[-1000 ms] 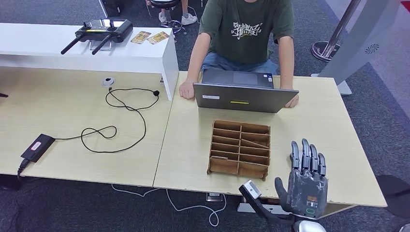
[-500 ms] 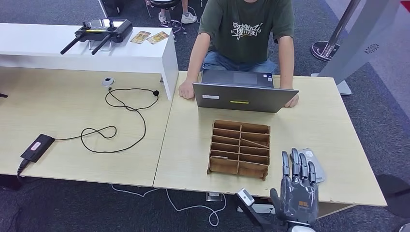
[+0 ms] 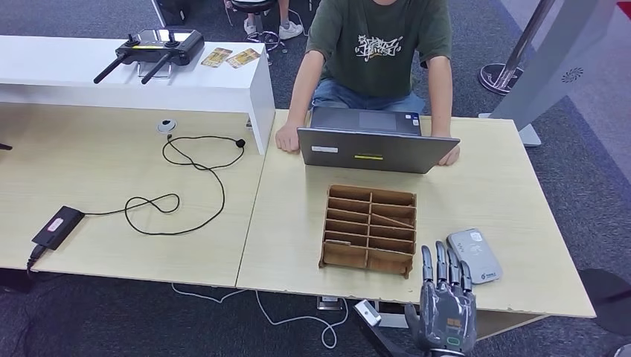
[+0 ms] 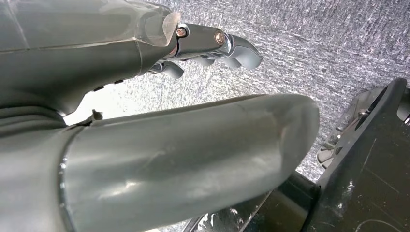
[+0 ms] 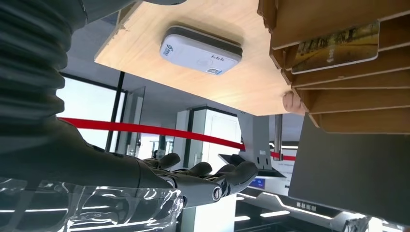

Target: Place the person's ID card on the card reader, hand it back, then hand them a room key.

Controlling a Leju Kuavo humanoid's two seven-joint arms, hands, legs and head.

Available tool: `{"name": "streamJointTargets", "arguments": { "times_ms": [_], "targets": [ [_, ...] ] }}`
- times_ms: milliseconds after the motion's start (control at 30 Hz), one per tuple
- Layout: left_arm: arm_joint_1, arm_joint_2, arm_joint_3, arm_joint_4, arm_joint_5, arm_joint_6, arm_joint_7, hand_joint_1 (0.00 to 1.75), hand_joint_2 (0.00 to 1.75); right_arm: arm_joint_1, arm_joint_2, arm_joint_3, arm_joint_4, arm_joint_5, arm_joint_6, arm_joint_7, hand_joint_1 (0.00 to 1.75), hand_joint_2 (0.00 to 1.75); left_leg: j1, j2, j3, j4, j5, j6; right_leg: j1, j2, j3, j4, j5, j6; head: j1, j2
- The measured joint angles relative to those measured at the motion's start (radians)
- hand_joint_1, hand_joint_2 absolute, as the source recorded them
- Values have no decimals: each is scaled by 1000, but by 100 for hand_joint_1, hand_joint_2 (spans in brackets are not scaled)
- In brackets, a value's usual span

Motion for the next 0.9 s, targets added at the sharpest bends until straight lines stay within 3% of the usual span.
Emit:
{"name": "streamJointTargets", "arguments": {
  "times_ms": [367, 900],
  "targets": [
    [-11, -3, 0, 0, -13, -12, 6, 0, 0, 33, 57, -46, -1, 0, -15, -50, 0, 175, 0, 0, 0, 0, 0, 0, 0, 0, 0, 0, 0, 0, 0, 0],
    [-26, -17, 0, 0, -25, -34, 9, 0, 0, 38, 179, -115, 40, 0, -107, -209, 0, 175, 0, 0, 0, 0, 0, 0, 0, 0, 0, 0, 0, 0, 0, 0]
  ]
}}
